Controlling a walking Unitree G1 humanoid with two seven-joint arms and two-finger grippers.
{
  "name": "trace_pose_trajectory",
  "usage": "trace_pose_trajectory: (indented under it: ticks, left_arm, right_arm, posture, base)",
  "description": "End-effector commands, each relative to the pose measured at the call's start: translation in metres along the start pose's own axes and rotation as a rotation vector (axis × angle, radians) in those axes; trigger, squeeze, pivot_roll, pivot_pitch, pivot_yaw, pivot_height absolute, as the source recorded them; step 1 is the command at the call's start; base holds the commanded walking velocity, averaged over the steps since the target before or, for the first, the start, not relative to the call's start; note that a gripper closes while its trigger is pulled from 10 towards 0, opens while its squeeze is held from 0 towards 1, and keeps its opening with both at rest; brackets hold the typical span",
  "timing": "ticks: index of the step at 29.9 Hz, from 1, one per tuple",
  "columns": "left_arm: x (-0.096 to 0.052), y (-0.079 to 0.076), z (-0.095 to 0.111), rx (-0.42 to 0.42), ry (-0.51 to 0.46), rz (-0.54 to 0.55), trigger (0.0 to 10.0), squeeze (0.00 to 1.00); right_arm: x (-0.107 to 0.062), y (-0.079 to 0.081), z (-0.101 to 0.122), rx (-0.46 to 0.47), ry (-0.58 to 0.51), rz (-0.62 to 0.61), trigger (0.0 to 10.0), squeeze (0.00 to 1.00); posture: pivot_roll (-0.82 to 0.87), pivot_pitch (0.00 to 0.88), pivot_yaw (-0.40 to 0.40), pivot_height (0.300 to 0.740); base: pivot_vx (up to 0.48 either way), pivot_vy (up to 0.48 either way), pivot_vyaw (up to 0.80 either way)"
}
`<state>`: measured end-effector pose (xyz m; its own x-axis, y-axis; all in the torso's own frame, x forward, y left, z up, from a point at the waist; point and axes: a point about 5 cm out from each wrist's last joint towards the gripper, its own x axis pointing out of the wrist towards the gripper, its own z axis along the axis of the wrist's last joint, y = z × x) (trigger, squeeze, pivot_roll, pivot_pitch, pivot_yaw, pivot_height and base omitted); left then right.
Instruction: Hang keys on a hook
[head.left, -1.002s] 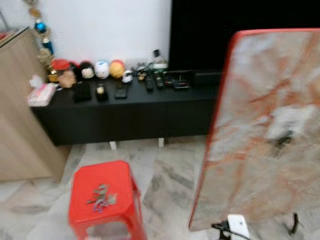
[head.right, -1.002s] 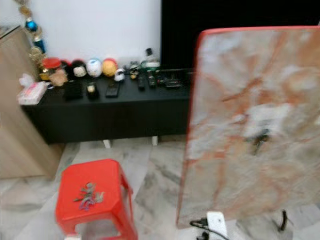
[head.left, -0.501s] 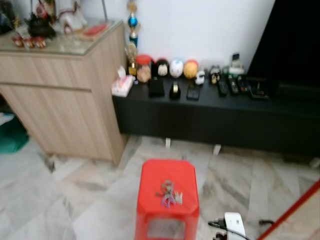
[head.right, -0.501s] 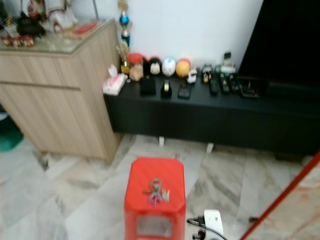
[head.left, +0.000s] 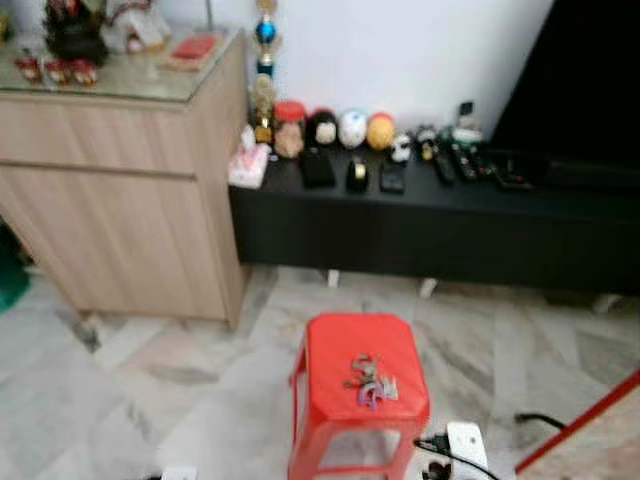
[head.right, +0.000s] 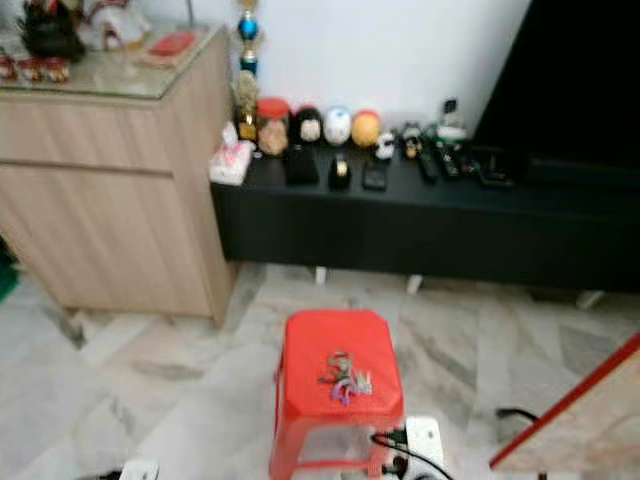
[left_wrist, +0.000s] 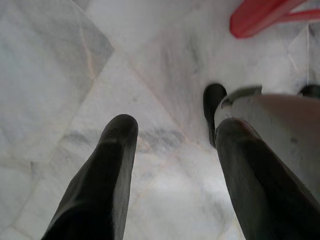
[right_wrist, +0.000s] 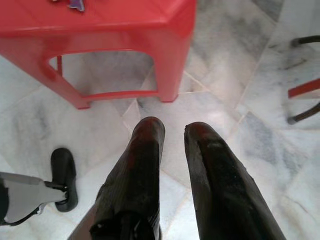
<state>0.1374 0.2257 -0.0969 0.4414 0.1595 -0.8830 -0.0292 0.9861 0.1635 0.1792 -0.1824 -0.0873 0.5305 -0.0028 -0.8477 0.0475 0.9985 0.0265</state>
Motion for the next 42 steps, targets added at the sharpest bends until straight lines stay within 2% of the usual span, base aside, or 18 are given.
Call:
trace_pose_trajectory:
  ticks: [1, 8, 12, 22, 32, 42]
  left_arm:
    - [-0.0009, -0.0024, -0.0077, 0.002, 0.022, -0.013, 10.0, 0.00]
    - [-0.0004, -0.0112, -0.0064, 0.001, 0.023, -0.024, 10.0, 0.00]
    - [-0.0004, -0.0105, -0.0062, 0.003, 0.021, -0.025, 10.0, 0.00]
    - [-0.0004, -0.0101, -0.0041, 0.014, 0.000, -0.048, 10.0, 0.00]
    - [-0.0007, -0.0115, -0.0040, -0.025, -0.011, -0.071, 10.0, 0.00]
    - [-0.0009, -0.0118, -0.0053, -0.022, -0.009, -0.076, 10.0, 0.00]
  right_arm:
    - [-0.0003, -0.0050, 0.0030, 0.015, -0.016, -0.018, 10.0, 0.00]
    - [-0.0002, -0.0047, 0.0038, 0.020, -0.021, -0.020, 10.0, 0.00]
    - [-0.0002, -0.0044, 0.0040, 0.022, -0.023, -0.020, 10.0, 0.00]
    - [-0.0001, -0.0033, 0.0043, 0.026, -0.031, -0.018, 10.0, 0.00]
    - [-0.0004, -0.0027, 0.0048, 0.063, -0.058, -0.020, 10.0, 0.00]
    - [-0.0006, -0.0030, 0.0036, 0.071, -0.059, -0.019, 10.0, 0.00]
  posture:
    - [0.05, 0.005, -0.067, 0.740]
    - [0.05, 0.016, -0.069, 0.740]
    - [0.05, 0.018, -0.068, 0.740]
    - [0.05, 0.021, -0.066, 0.740]
    - [0.05, 0.005, -0.064, 0.740]
    - [0.05, 0.000, -0.064, 0.740]
  base:
    - [0.000, 0.000, 0.00]
    - [0.000, 0.460, 0.00]
    - [0.000, 0.336, 0.00]
    - [0.000, 0.000, 0.00]
    - [0.000, 0.000, 0.00]
    - [0.254, 0.000, 0.00]
